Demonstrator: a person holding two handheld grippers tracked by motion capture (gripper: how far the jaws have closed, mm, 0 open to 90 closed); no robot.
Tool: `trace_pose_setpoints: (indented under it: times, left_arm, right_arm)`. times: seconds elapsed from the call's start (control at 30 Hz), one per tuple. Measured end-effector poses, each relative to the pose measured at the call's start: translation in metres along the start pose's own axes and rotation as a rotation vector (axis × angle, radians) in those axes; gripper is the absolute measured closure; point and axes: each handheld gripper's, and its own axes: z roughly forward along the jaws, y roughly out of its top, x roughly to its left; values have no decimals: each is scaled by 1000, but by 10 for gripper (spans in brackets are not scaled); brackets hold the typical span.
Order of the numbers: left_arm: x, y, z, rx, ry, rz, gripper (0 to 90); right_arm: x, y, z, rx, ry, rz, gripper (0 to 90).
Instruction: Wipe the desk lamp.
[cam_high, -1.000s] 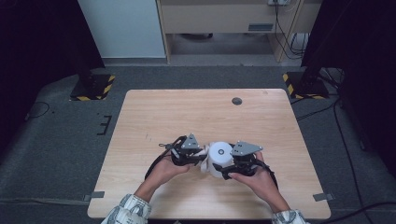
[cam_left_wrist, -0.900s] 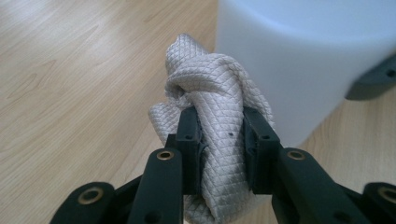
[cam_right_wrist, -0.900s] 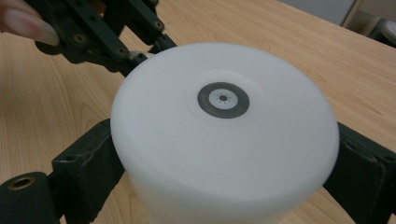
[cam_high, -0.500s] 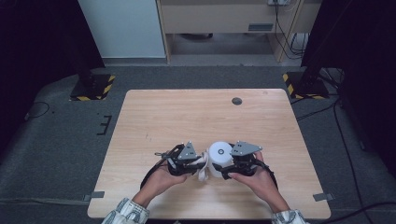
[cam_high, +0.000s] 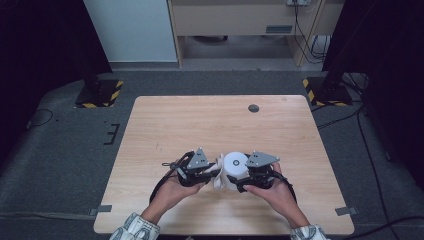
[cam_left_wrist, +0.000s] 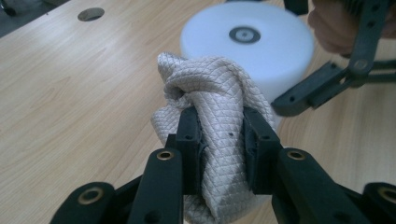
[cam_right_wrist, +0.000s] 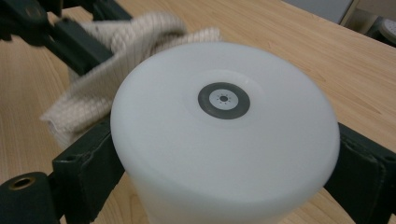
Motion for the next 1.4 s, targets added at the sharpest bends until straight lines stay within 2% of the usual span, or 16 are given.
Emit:
trace_pose_setpoints:
  times: [0.1, 0.13, 0.17, 0.23, 0.33, 0.5, 0.63, 0.7, 0.73, 0.83, 0.97, 1.07, 1.17, 1.27, 1.33, 1.4]
  left_arm:
    - [-2, -9, 3, 16, -11, -12, 706]
    - [-4, -20, 9, 53, -22, -19, 706]
    - [-4, -20, 9, 53, -22, -19, 706]
    - [-4, -29, 16, 96, -24, -15, 706]
    - [0, -28, 15, 80, -24, -34, 706]
    - [5, -16, -4, -19, -29, -69, 705]
    - [2, -19, 1, 4, -40, -72, 706]
    - [1, -25, 9, 33, -35, -73, 706]
    - [1, -32, 17, 72, -28, -63, 705]
    - [3, -35, 19, 79, -26, -74, 706]
    - [1, -21, 0, -16, -13, -76, 705]
    - [0, -16, -7, -56, -23, -87, 705]
    - [0, -22, 1, -26, -24, -87, 706]
    - [1, -32, 16, 24, -27, -103, 706]
    - [0, -39, 26, 69, -26, -94, 706]
    - [1, -39, 28, 72, -29, -97, 706]
  right_arm:
    - [3, 1, 1, 2, 5, -2, 86]
    - [4, 2, 3, 0, 15, 4, 87]
    - [4, 2, 3, 0, 15, 4, 87]
    - [7, 4, 5, -1, 17, -3, 87]
    - [9, 4, 7, 0, 12, 0, 86]
    - [9, 5, 7, -3, 13, 3, 86]
    - [9, 5, 8, -1, 8, 4, 86]
    - [9, 5, 8, -1, 7, 4, 86]
    - [8, 5, 9, 0, 7, 5, 86]
    - [8, 6, 9, 1, 9, 6, 86]
    - [8, 6, 10, 1, 4, 7, 86]
    - [8, 6, 10, 0, 2, 9, 86]
    - [7, 6, 10, -1, 2, 11, 86]
    - [7, 6, 10, -3, -1, 10, 85]
    - [5, 6, 10, -3, -3, 11, 85]
    - [4, 5, 10, -4, -9, 12, 85]
